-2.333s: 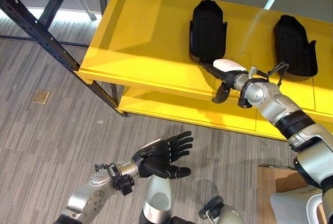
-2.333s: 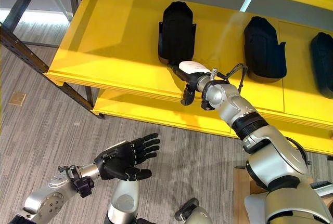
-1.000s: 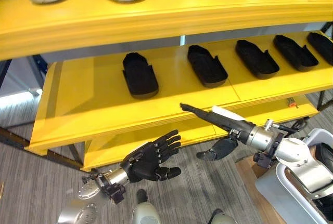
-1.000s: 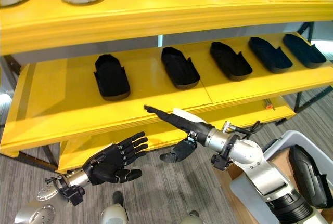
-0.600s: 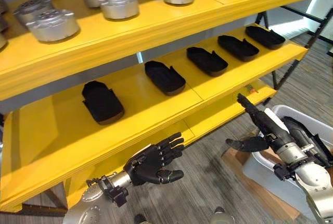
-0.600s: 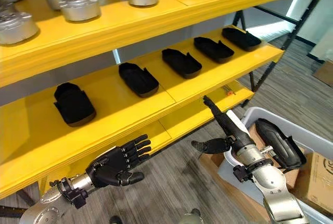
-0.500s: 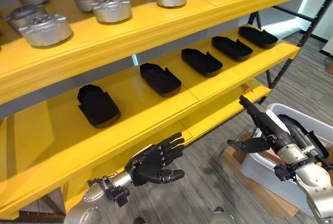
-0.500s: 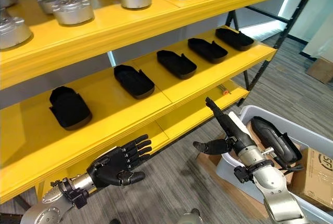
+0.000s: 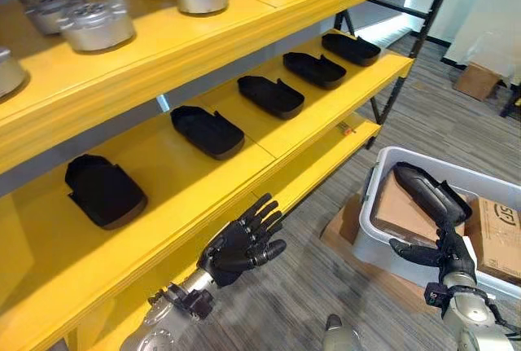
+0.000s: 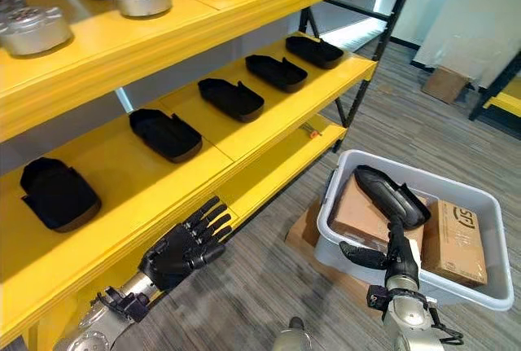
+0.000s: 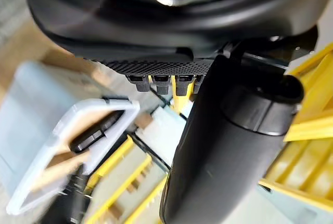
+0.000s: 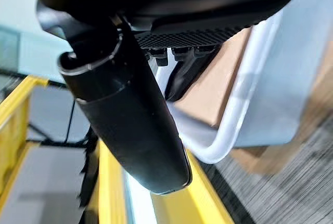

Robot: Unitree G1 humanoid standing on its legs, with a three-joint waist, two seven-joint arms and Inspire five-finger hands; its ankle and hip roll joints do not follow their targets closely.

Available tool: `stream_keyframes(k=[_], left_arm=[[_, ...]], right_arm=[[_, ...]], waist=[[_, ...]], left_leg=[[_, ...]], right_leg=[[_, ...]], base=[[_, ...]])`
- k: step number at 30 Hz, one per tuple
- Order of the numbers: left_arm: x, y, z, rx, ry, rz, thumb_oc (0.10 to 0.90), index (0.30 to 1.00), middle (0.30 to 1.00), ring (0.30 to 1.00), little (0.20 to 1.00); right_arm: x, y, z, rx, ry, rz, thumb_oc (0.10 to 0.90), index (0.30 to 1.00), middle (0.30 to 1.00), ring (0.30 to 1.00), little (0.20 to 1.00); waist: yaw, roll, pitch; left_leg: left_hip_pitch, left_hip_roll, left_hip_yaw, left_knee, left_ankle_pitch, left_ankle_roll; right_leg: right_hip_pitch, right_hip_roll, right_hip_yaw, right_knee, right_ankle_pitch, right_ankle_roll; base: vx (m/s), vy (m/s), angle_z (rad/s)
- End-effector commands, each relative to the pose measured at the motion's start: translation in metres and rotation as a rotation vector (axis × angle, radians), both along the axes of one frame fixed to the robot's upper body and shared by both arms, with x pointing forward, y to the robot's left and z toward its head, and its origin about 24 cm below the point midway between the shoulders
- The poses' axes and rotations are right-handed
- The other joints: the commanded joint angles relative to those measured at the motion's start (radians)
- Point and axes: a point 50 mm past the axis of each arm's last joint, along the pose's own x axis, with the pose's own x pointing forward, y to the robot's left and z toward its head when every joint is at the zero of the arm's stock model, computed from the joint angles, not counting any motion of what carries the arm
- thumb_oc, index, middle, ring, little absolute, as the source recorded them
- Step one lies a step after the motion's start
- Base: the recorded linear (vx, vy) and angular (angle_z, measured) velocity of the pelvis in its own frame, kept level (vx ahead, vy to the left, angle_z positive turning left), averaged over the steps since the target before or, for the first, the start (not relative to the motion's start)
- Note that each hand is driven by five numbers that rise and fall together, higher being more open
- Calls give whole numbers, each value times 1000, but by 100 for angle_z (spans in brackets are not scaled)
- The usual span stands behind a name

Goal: Move parts from the plastic box to the shelf.

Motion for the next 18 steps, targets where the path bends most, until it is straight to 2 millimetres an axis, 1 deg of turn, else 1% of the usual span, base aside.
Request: stream_keyframes(k=[1,3,5,7,9,10,13,15,16,18], left_arm=[[24,-9,64,-137,-301,14,900,1000,1000,1000,1000],[26,-10,63,-154,-269,37,900,1000,1000,1000,1000],[26,-12,60,-168,-232,59,900,1000,1000,1000,1000],[25,-17,60,-235,-225,101,900,1000,1000,1000,1000],[23,-21,61,-275,-232,108,900,1000,1000,1000,1000],[24,-24,64,-301,-241,124,900,1000,1000,1000,1000],[26,-27,65,-309,-233,128,900,1000,1000,1000,1000],[28,-29,64,-294,-235,122,900,1000,1000,1000,1000],[29,-31,64,-281,-235,121,900,1000,1000,1000,1000],[30,-32,66,-269,-254,117,900,1000,1000,1000,1000]], right_arm=[[37,-6,74,-227,-332,7,900,1000,1000,1000,1000],[39,-3,78,-317,-321,61,900,1000,1000,1000,1000],[44,8,85,-337,-342,135,900,1000,1000,1000,1000],[54,24,94,-364,-369,229,900,1000,1000,1000,1000],[61,31,97,-383,-383,250,900,1000,1000,1000,1000],[65,30,99,-376,-382,234,900,1000,1000,1000,1000],[64,26,102,-395,-394,206,900,1000,1000,1000,1000],[63,21,105,-413,-407,182,900,1000,1000,1000,1000],[61,17,108,-431,-419,175,900,1000,1000,1000,1000],[60,17,110,-428,-429,188,900,1000,1000,1000,1000]], waist=[[-2,-11,17],[-4,-10,20],[0,-9,23],[19,-12,35],[28,-13,40],[32,-16,41],[33,-18,43],[26,-19,51],[17,-18,58],[9,-17,64]], left_leg=[[12,129,-17,122,-11,-13],[12,124,-16,135,-18,-11],[19,122,6,143,-19,-14],[41,136,71,163,-11,-29],[56,142,98,165,-13,-30],[51,150,98,168,-7,-36],[34,165,86,191,6,-43],[14,188,84,223,17,-48],[15,199,93,229,15,-48],[22,204,102,226,11,-48]], right_leg=[[72,-73,-83,58,-36,-12],[66,-65,-86,69,-44,-19],[49,-55,-112,85,-51,-30],[23,-49,-199,103,-50,-45],[-6,-60,-225,124,-47,-47],[-19,-52,-229,127,-51,-55],[-37,-42,-226,139,-55,-60],[-45,-31,-219,157,-73,-76],[-56,-32,-214,170,-78,-78],[-74,-38,-210,185,-77,-76]], base=[[84,-14,-9],[76,-13,-7],[57,-14,-26],[38,-42,-78],[7,-114,-137],[1,-159,-75],[16,-137,-32],[45,-155,-26],[59,-203,-21],[38,-156,-11]])
